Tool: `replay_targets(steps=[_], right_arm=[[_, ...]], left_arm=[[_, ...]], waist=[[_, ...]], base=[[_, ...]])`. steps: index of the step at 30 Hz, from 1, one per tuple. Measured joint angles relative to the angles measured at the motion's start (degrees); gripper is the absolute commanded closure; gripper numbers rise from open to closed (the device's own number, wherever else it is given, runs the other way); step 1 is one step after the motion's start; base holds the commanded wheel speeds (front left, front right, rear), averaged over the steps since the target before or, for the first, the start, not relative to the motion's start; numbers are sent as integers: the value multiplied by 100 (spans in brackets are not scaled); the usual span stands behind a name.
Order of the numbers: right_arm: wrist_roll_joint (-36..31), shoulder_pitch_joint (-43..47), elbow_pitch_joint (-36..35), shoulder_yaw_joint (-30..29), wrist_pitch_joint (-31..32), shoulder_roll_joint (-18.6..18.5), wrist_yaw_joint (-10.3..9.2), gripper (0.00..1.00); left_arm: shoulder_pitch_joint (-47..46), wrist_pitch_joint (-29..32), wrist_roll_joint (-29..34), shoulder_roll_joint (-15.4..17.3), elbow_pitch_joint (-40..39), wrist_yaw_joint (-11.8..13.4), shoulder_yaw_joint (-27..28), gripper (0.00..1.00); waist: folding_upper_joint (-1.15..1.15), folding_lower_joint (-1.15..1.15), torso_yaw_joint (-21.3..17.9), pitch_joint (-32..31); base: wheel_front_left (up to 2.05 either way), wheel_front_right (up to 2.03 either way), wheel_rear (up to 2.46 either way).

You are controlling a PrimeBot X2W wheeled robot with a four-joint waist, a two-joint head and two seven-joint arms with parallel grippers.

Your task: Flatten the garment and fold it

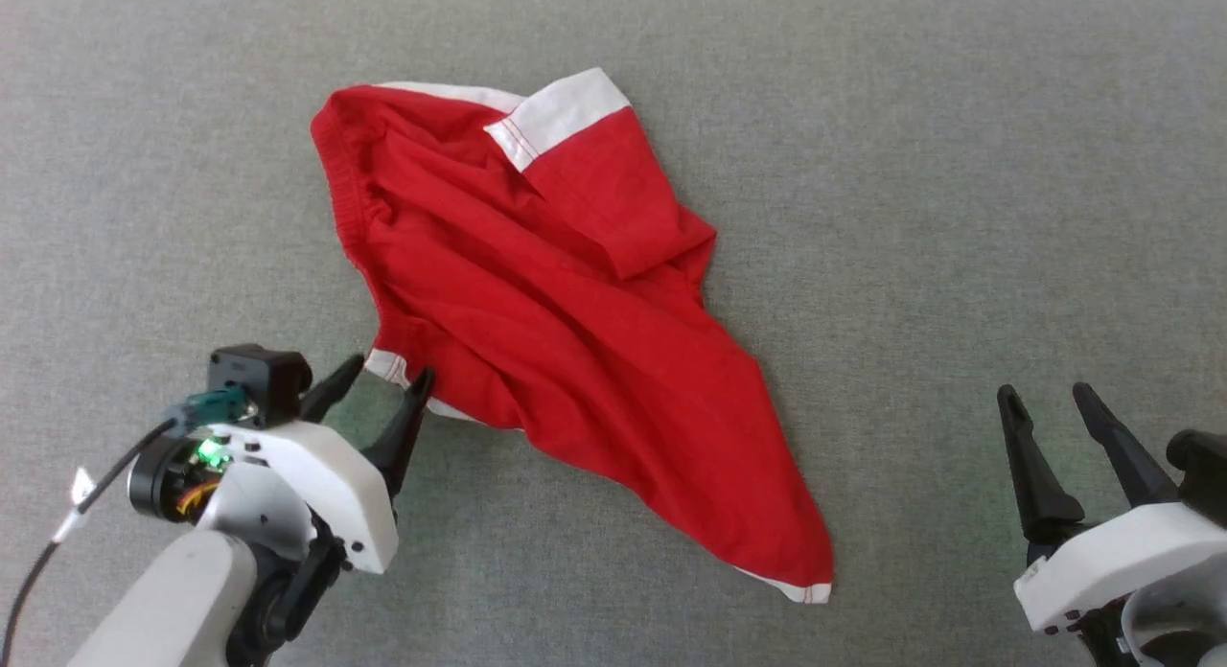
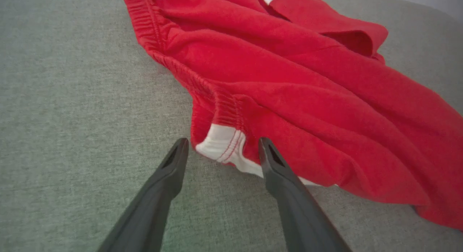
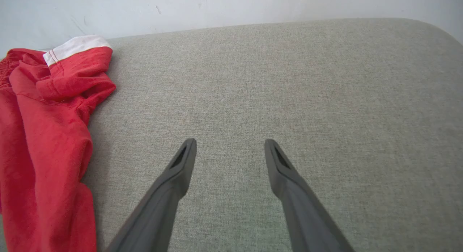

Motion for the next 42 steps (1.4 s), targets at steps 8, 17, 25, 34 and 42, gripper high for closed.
replay_targets(steps=[8,17,25,34,42], right_arm=[[1,-29,4,-4,46,0,0,0],[45,31,68,18,34,0,0,0],[68,60,130,36,77,2,0,0],[67,268,196,-16,205,0,0,0],[-34,267,155,73,321,0,0,0]], left_arm=[[-197,124,46,-64,214,0,-97,100],[313,-341,-177,-254,-604,602,380,100],[1878,-864,-561,-684,-1223,1239,673,100],[2703,-1483,-621,-869,-1059,1448,868,0],[2061,-2476,-307,-1178,-1383,1037,1069,0]], waist=[[0,0,-44,18],[0,0,134,-208],[0,-1,259,-302],[0,-1,301,-438],[0,0,467,-614]], base=[[0,0,0],[0,0,0],[0,0,0],[0,0,0],[0,0,0]])
